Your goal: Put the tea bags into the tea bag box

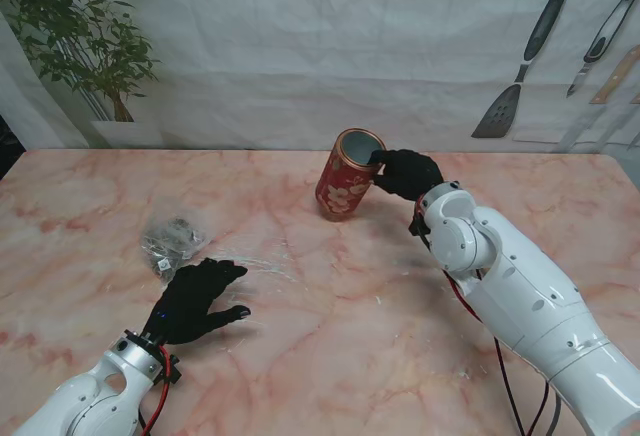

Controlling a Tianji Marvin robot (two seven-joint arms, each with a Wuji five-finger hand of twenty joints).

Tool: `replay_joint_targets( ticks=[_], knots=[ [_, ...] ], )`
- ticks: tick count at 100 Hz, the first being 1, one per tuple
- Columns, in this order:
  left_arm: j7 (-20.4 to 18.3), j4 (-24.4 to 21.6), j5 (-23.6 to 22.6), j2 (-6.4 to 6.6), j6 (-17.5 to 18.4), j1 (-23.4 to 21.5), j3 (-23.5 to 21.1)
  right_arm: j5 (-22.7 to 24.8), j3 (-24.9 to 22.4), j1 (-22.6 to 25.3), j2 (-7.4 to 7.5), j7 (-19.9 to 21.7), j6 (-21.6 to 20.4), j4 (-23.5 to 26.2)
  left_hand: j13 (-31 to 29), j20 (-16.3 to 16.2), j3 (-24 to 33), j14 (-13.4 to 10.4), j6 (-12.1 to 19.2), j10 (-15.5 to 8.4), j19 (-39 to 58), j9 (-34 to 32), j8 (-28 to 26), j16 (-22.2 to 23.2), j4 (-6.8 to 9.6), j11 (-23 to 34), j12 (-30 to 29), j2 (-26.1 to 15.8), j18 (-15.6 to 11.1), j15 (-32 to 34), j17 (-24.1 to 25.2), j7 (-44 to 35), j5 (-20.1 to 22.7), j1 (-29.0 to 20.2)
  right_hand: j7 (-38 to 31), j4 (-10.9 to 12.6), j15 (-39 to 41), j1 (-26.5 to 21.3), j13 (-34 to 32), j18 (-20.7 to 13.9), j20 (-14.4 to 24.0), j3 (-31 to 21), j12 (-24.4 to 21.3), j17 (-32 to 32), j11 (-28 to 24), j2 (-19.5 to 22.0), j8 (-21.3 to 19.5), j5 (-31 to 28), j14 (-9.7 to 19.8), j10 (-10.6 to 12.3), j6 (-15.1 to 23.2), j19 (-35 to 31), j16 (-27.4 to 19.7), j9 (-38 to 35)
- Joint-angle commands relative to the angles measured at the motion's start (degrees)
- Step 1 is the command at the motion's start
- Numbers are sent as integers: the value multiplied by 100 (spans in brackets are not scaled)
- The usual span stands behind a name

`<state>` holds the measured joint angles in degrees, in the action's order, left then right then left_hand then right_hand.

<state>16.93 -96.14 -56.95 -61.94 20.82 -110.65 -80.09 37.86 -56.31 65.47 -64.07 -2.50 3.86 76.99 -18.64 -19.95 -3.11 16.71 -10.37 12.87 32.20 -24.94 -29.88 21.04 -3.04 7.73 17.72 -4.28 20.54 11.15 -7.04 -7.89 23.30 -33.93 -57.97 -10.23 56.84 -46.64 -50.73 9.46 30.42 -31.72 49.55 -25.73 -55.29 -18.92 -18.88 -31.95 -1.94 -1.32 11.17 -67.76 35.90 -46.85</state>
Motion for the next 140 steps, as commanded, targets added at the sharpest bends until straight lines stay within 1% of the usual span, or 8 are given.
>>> replay_joint_targets(
  ticks=[1,61,103,126,135,136,138,140],
  knots=[
    [-60,-17,16,-4,-14,-23,-9,-6,69,-45,-68,81,-82,8,-15,10,108,-100,55,-146,118,44,22,-48,129,13,-76,-27,-48,-122,9,-8,24,-29,-299,8,187,-218,-47,129,46,31,82,69,-92,556,-118,-454,-50,228,-314,-90,69,-35],
    [-44,9,35,-8,0,-14,-13,-68,785,-477,-86,314,-232,-367,-10,10,105,-93,54,-142,118,48,24,-50,129,10,-77,-26,-54,-125,18,-9,24,-28,-290,10,174,-217,-32,101,44,80,93,76,-86,588,-118,-427,-21,261,-254,-59,76,-14],
    [-44,20,45,-8,13,-5,-3,-128,1031,-655,-152,224,-170,-552,-15,8,107,-99,51,-135,122,48,25,-49,129,12,-76,-27,-54,-122,9,-5,19,-33,-300,18,178,-229,-41,105,48,111,96,65,-93,597,-104,-417,-10,265,-247,-59,82,-10],
    [-49,21,48,-8,18,0,4,-163,1147,-771,-166,290,-78,-606,-17,6,108,-95,50,-133,125,44,25,-48,130,13,-76,-25,-50,-121,8,-7,22,-37,-287,17,179,-215,-27,90,49,138,97,69,-93,611,-78,-397,9,275,-209,-58,86,3],
    [-55,20,53,-8,18,0,3,-162,1185,-809,-161,354,-26,-611,-18,7,107,-90,59,-136,125,46,25,-48,129,12,-77,-27,-50,-121,8,-8,22,-34,-218,34,161,-185,-3,61,45,153,93,79,-80,574,9,-382,27,310,-132,-44,81,30],
    [-56,20,53,-8,18,0,3,-163,1189,-811,-163,352,-22,-614,-15,7,107,-90,53,-132,125,47,24,-49,129,11,-77,-28,-49,-123,8,-9,25,-32,-203,48,143,-168,0,57,43,130,89,79,-70,546,51,-393,26,310,-126,-38,74,34],
    [-56,19,53,-8,17,-1,3,-164,1195,-816,-166,345,-13,-621,-17,7,108,-94,51,-129,125,45,25,-48,130,12,-76,-27,-48,-122,8,-8,23,-34,-177,20,46,-31,27,41,25,-87,57,95,6,369,196,-345,20,299,-88,0,32,65],
    [-56,19,52,-7,17,-1,3,-166,1201,-821,-169,341,-5,-627,-14,6,107,-99,59,-140,126,44,24,-48,129,12,-76,-23,-46,-123,7,-8,23,-35,-112,11,-37,38,61,29,10,-159,26,113,69,288,263,-288,14,279,-63,33,-3,108]
  ],
)
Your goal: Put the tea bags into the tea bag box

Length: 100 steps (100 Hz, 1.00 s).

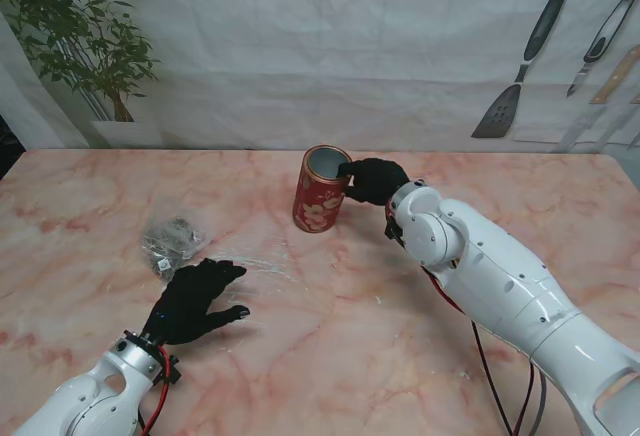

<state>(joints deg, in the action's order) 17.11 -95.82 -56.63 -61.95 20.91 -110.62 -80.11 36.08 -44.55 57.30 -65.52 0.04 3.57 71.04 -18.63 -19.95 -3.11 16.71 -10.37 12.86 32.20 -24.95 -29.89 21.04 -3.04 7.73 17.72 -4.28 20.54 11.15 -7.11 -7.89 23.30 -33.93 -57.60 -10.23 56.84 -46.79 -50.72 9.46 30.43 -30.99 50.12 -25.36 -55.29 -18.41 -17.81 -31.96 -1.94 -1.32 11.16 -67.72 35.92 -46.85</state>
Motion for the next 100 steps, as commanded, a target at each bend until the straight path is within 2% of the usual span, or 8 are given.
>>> replay_joint_targets(
  ticks=[1,13,21,23,27,32,78,100],
  knots=[
    [-74,-13,21,-6,8,-3,5,10,27,-8,-25,90,27,-33,-27,6,108,-104,44,-132,126,47,24,-47,130,11,-77,-25,-46,-117,15,-11,30,-36,-149,11,-37,54,59,29,9,-232,-31,76,69,236,157,-288,14,280,-62,30,-5,108],
    [-82,-13,25,-6,12,-1,4,-7,36,-24,-23,126,50,-29,-17,6,107,-101,55,-138,126,43,24,-48,129,12,-76,-24,-51,-121,15,-9,24,-34,535,-83,-346,734,236,9,-22,-771,-139,191,272,-319,443,129,-3,242,46,162,-94,369],
    [-88,-15,27,-5,12,-1,2,19,40,-36,-15,144,50,-22,-20,8,107,-91,68,-133,122,40,24,-48,129,13,-75,-27,-50,-120,20,-9,22,-33,1338,5,-403,1240,296,47,4,-1217,-283,230,288,-534,153,193,-8,244,37,199,-85,475],
    [-90,-16,29,-6,12,-1,1,25,41,-40,-12,150,48,-21,-23,8,107,-89,67,-137,123,41,24,-47,129,13,-75,-25,-51,-118,17,-9,22,-33,1835,262,-441,1483,335,65,14,-1418,-324,254,303,-543,-183,238,-12,237,47,221,-78,534],
    [-97,-18,33,-5,12,-2,0,34,42,-48,-8,162,40,-19,-21,7,107,-90,52,-136,124,38,23,-47,129,14,-75,-22,-50,-119,15,-11,29,-34,2207,397,-469,1619,376,68,26,-1482,-328,275,329,-571,-514,379,-19,238,93,239,-74,591],
    [-109,-22,37,-5,11,-4,-2,40,42,-59,0,195,34,-6,-22,7,107,-93,63,-140,125,33,23,-47,129,16,-74,-23,-49,-119,14,-11,28,-34,2504,419,-501,1750,441,59,24,-1470,-325,309,353,-642,-480,619,-19,239,168,267,-75,673],
    [-149,-41,42,-1,29,-18,-20,96,119,-132,-36,97,128,-8,-25,7,109,-96,56,-144,125,12,17,-48,129,33,-56,-17,-53,-121,12,-19,44,-42,3814,462,-554,2138,647,65,83,-1383,-259,383,453,-778,-284,1423,-7,193,372,321,-14,1108],
    [-167,-49,45,0,33,-23,-29,95,109,-128,-57,7,123,-33,-31,8,107,-100,68,-146,127,16,14,-47,128,35,-48,-17,-57,-118,11,-21,46,-43,5287,484,-824,2056,754,38,80,-1215,-700,430,897,-592,-541,1504,4,128,471,409,-107,1428]
  ],
)
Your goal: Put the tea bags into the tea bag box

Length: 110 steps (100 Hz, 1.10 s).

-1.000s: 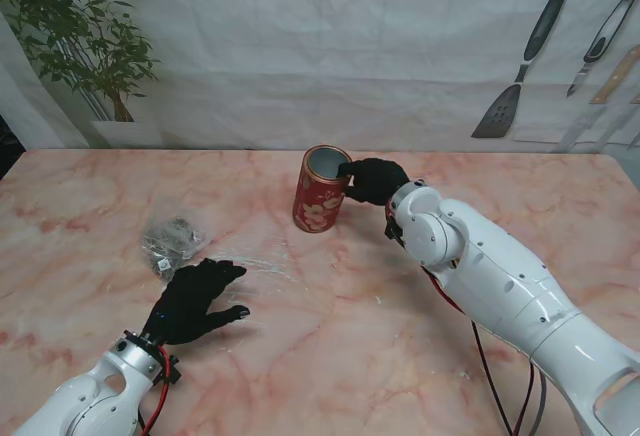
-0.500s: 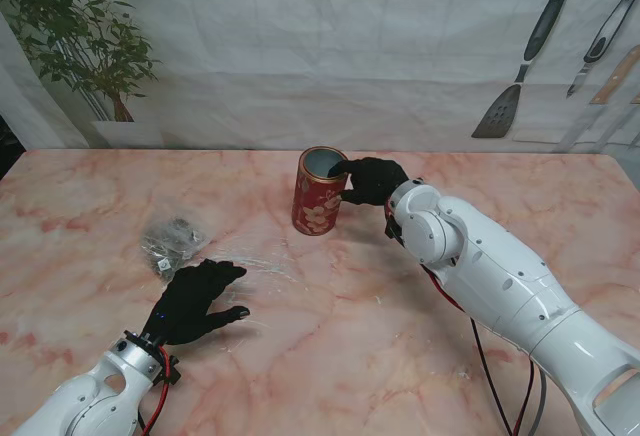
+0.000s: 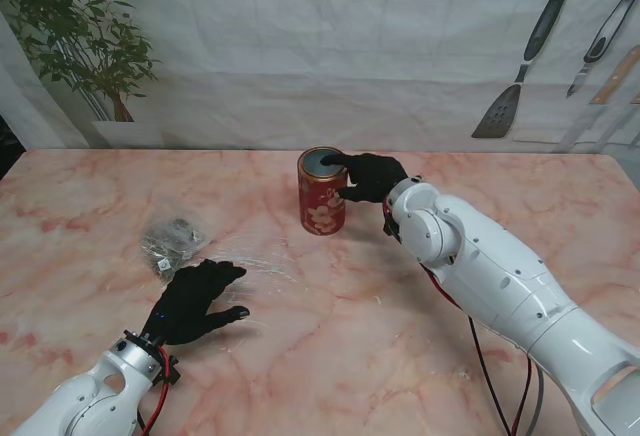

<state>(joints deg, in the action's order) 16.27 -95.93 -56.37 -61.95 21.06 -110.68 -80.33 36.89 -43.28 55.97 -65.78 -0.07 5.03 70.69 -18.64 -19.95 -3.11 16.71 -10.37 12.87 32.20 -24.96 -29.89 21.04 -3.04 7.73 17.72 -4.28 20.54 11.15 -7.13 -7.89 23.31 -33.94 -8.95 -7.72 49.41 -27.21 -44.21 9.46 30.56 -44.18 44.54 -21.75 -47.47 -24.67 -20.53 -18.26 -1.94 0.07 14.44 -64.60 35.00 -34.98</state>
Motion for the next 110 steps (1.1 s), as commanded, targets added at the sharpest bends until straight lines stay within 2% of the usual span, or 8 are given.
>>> replay_joint_targets(
  ticks=[1,25,50,82,110],
  knots=[
    [-84,-39,18,0,18,-19,-8,12,-24,9,-33,3,-25,-1,-32,8,107,-100,57,-147,126,11,14,-46,128,37,-47,-16,-57,-117,12,-20,45,-44,421,233,-80,98,103,38,66,104,-142,69,116,34,-269,135,4,-11,143,96,-15,241],
    [-73,-41,12,-1,14,-24,-13,-32,-380,274,-58,-346,-210,67,-26,8,107,-100,48,-139,127,19,14,-47,128,33,-46,-16,-57,-118,8,-17,40,-42,529,241,-350,313,339,83,56,29,-276,143,340,-161,-473,152,8,-77,126,156,-123,578],
    [-64,-44,4,-1,2,-25,-8,-33,-1111,837,15,-503,-542,423,-22,6,107,-94,58,-141,129,20,13,-47,128,33,-45,-17,-54,-119,9,-18,40,-43,485,233,-680,367,416,117,22,-90,-364,181,413,-321,-641,11,-4,-110,67,243,-278,630],
    [-50,-42,-4,-1,-11,-14,14,-182,-2174,1764,165,-213,-979,1063,-18,6,107,-98,63,-142,131,17,14,-49,128,34,-44,-18,-54,-122,9,-15,35,-42,278,199,-1108,305,469,124,-50,-161,-549,255,638,-382,-813,-71,-45,-234,13,380,-486,665],
    [-34,-45,-17,-1,-4,-14,25,-423,-2971,2673,239,-5,-1426,1583,-25,6,107,-93,57,-155,131,24,13,-47,128,32,-46,-15,-49,-118,10,-18,43,-42,-52,190,-1519,200,586,117,-150,-83,-747,356,870,-414,-901,-108,-145,-347,-101,552,-667,687]
  ],
)
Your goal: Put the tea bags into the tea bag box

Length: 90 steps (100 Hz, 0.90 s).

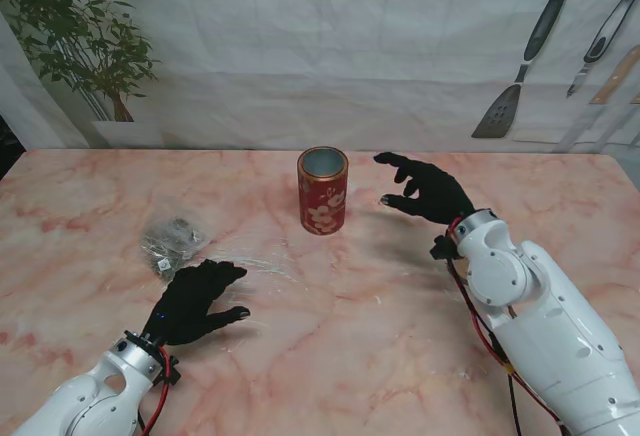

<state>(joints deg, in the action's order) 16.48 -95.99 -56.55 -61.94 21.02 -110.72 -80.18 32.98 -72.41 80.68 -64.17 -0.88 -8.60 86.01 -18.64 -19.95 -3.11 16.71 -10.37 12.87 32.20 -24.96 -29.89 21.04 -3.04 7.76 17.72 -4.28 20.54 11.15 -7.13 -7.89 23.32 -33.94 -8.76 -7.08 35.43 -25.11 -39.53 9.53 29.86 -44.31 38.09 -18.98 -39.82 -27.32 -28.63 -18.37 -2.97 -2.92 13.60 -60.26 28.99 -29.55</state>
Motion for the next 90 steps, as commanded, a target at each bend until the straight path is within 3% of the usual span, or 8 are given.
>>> replay_joint_targets(
  ticks=[1,44,90],
  knots=[
    [-53,-39,0,-2,0,-10,11,-38,-78,231,79,73,-73,65,-23,6,106,-91,59,-143,131,24,13,-47,128,28,-46,-13,-48,-118,11,-19,45,-42,-84,128,-128,-23,121,111,-82,-73,-104,91,109,-152,-94,-105,-44,-54,-23,125,-68,144],
    [-42,-45,-2,-2,4,-4,30,-297,-955,1497,76,-28,-865,670,-38,2,107,-96,56,-148,143,1,0,-45,127,36,-42,-17,-63,-115,-1,-38,85,-47,-1113,137,-487,-78,393,119,-121,149,-189,368,370,-184,-200,-162,-197,-197,-185,438,-147,221],
    [42,-47,-28,-8,8,-19,45,-533,-1470,2517,55,-19,-1079,1094,-38,2,105,-107,51,-158,146,0,-1,-45,127,39,-43,-14,-60,-113,1,-33,85,-44,-1135,147,-606,-277,492,151,-89,394,-206,479,577,-128,-88,-171,-294,-305,-306,597,-136,270]
  ],
)
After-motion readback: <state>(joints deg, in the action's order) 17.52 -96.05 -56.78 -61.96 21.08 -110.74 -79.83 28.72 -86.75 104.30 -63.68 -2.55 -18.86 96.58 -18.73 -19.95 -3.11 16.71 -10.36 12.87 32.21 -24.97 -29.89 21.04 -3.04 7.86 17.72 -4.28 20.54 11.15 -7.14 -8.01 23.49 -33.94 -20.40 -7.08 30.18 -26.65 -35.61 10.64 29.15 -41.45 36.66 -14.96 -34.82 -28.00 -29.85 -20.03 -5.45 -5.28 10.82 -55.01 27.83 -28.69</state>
